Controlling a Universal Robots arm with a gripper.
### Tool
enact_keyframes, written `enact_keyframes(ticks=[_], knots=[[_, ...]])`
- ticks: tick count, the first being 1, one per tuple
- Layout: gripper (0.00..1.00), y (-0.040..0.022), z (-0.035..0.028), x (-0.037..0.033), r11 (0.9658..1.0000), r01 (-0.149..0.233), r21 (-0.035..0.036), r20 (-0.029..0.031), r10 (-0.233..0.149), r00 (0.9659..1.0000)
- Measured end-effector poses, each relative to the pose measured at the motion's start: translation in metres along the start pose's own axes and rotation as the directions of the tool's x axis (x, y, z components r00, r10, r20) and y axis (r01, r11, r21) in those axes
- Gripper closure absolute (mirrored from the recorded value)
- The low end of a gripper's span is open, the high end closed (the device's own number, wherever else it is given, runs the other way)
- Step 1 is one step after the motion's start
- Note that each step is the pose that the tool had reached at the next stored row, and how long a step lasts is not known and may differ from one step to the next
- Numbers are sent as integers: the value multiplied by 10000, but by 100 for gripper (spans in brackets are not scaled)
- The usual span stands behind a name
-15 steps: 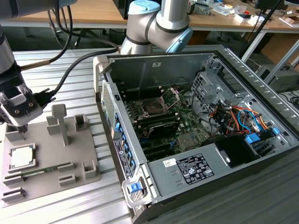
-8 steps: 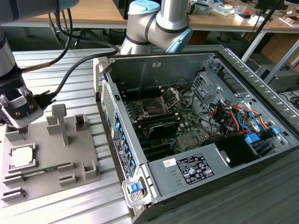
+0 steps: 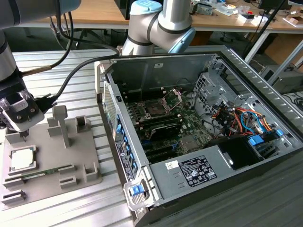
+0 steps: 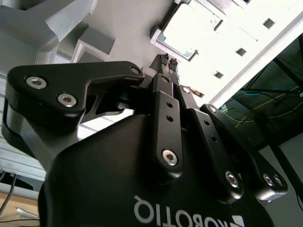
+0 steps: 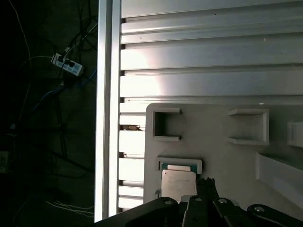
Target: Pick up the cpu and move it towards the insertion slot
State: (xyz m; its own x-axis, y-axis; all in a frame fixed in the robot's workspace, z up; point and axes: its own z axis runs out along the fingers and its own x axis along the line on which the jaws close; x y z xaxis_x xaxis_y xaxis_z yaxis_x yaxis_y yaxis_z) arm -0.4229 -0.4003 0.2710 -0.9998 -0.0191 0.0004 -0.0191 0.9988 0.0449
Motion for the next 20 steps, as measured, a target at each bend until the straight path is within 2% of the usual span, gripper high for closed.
enact_keyframes(ticks=[20], knots=[[89,-10,139,4,10000,0,0,0,0,10000]])
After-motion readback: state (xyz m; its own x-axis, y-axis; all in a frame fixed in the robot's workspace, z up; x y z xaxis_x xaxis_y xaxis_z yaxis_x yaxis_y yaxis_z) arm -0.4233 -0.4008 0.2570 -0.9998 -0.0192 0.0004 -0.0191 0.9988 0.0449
